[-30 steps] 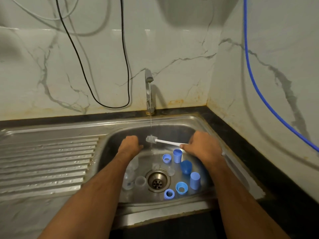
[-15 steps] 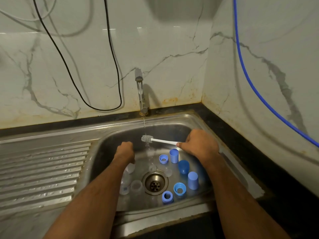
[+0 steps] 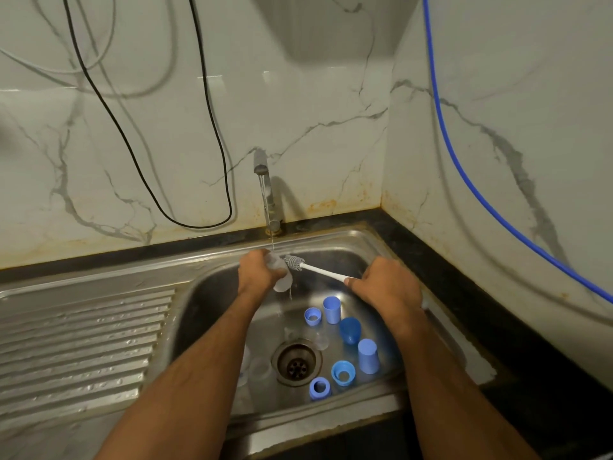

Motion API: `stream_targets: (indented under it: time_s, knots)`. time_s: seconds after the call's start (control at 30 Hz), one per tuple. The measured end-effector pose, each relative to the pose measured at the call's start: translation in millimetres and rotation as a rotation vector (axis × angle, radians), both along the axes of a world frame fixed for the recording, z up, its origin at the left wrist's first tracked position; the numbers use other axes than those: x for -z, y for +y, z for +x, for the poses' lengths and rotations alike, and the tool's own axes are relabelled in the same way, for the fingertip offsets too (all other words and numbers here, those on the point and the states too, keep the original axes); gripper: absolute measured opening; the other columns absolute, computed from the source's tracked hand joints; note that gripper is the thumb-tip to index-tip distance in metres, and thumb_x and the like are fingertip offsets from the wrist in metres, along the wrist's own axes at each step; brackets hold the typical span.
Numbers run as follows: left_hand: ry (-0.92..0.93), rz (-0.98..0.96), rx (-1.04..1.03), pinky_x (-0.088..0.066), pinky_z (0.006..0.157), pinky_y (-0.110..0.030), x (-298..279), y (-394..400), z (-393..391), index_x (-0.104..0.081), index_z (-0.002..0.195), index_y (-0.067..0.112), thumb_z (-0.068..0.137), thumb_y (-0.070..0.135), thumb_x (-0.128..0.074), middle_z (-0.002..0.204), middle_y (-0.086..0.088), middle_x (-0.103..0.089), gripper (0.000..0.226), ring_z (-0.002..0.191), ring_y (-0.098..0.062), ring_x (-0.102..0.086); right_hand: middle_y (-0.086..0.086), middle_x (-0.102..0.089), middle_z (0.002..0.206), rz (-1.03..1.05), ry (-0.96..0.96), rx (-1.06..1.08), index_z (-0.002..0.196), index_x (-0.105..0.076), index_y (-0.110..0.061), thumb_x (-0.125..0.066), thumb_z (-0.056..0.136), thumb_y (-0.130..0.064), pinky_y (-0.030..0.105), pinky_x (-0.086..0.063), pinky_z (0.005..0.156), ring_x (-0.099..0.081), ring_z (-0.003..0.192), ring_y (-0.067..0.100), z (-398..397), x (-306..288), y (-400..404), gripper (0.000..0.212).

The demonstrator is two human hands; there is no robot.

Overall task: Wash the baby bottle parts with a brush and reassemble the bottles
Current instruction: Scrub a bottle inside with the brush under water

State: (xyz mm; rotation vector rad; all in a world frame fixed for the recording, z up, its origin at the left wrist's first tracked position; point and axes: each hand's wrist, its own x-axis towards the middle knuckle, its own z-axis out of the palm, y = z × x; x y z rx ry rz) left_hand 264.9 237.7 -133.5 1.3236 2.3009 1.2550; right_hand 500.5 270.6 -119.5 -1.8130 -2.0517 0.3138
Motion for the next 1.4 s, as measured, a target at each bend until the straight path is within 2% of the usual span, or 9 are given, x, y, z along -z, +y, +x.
stream_targets:
  time_s: [0.2, 0.3, 0.47, 0.63, 0.77, 0.87, 1.07, 1.23, 1.4]
  knots:
    - [-0.031, 0.025, -0.009, -0.054, 0.094, -0.045, 5, -4, 4, -0.059, 0.126, 0.009, 0.079, 0.015, -0.08, 0.119, -0.011, -0.062, 0.052, 0.111, -0.028, -0.06, 0.0, -0.065, 0.072, -0.019, 0.043, -0.003, 0.077, -0.067, -0.02, -0.069, 0.083, -0.061, 0.028, -0.038, 0.055, -0.06, 0.066, 0.015, 2, -3, -1, 0.042]
    - [-0.185, 0.047, -0.072, -0.054, 0.095, -0.048, 8, -12, -1, -0.046, 0.133, 0.013, 0.082, 0.022, -0.081, 0.125, -0.01, -0.058, 0.063, 0.114, -0.031, -0.059, 0.002, -0.066, 0.069, -0.049, 0.135, -0.03, 0.072, -0.068, -0.017, -0.068, 0.078, -0.067, 0.029, -0.04, 0.057, -0.063, 0.066, 0.02, 1, -3, 1, 0.05]
    - [-0.473, 0.115, -0.206, -0.054, 0.069, -0.036, 8, -26, -13, -0.061, 0.112, 0.019, 0.077, 0.033, -0.085, 0.119, -0.01, -0.06, 0.045, 0.105, -0.03, -0.058, 0.0, -0.065, 0.062, -0.081, 0.187, -0.101, 0.066, -0.067, -0.018, -0.071, 0.078, -0.064, 0.028, -0.044, 0.058, -0.065, 0.061, 0.019, 4, -5, -1, 0.048]
    - [-0.759, 0.142, -0.201, -0.06, 0.084, -0.051, 11, -34, -26, -0.071, 0.107, 0.023, 0.069, 0.028, -0.09, 0.118, -0.009, -0.063, 0.043, 0.108, -0.033, -0.059, 0.0, -0.066, 0.061, -0.098, 0.227, -0.139, 0.064, -0.067, -0.018, -0.073, 0.08, -0.059, 0.028, -0.046, 0.059, -0.065, 0.061, 0.017, 11, -5, -5, 0.045]
    - [-0.951, 0.195, -0.208, -0.058, 0.091, -0.052, 9, -39, -32, -0.069, 0.104, 0.007, 0.041, 0.034, -0.1, 0.108, -0.015, -0.07, 0.075, 0.102, -0.035, -0.066, -0.001, -0.065, 0.059, -0.103, 0.212, -0.17, 0.063, -0.068, -0.018, -0.073, 0.083, -0.057, 0.027, -0.043, 0.058, -0.063, 0.059, 0.016, 13, -8, -7, 0.044]
    - [-1.089, 0.273, -0.196, -0.057, 0.093, -0.052, 8, -42, -37, -0.065, 0.113, 0.004, 0.056, 0.026, -0.094, 0.114, -0.02, -0.068, 0.068, 0.103, -0.037, -0.067, -0.001, -0.064, 0.054, -0.127, 0.231, -0.192, 0.061, -0.068, -0.015, -0.075, 0.082, -0.056, 0.028, -0.046, 0.058, -0.061, 0.055, 0.015, 14, -10, -5, 0.046]
    - [-1.26, 0.437, -0.257, -0.06, 0.086, -0.05, 11, -43, -47, -0.062, 0.12, 0.003, 0.057, 0.028, -0.093, 0.112, -0.022, -0.071, 0.074, 0.096, -0.036, -0.073, 0.002, -0.064, 0.051, -0.262, 0.284, -0.27, 0.06, -0.07, -0.012, -0.078, 0.085, -0.045, 0.029, -0.049, 0.058, -0.054, 0.048, 0.014, 10, -11, 0, 0.042]
    - [-1.326, 0.454, -0.2, -0.061, 0.086, -0.049, 9, -44, -42, -0.056, 0.129, 0.003, 0.07, 0.019, -0.086, 0.125, -0.021, -0.065, 0.067, 0.105, -0.034, -0.071, 0.004, -0.071, 0.063, -0.235, 0.145, -0.355, 0.071, -0.076, -0.012, -0.077, 0.084, -0.05, 0.033, -0.055, 0.067, -0.061, 0.057, 0.014, 0, -4, 1, 0.04]
    - [-1.344, 0.42, -0.135, -0.058, 0.088, -0.056, -6, -41, -20, -0.055, 0.125, 0.002, 0.087, 0.009, -0.074, 0.125, -0.024, -0.058, 0.044, 0.11, -0.04, -0.064, -0.001, -0.054, 0.051, -0.125, 0.209, -0.465, 0.068, -0.072, -0.006, -0.073, 0.088, -0.047, 0.029, -0.043, 0.054, -0.049, 0.049, 0.01, -21, 7, -6, 0.045]
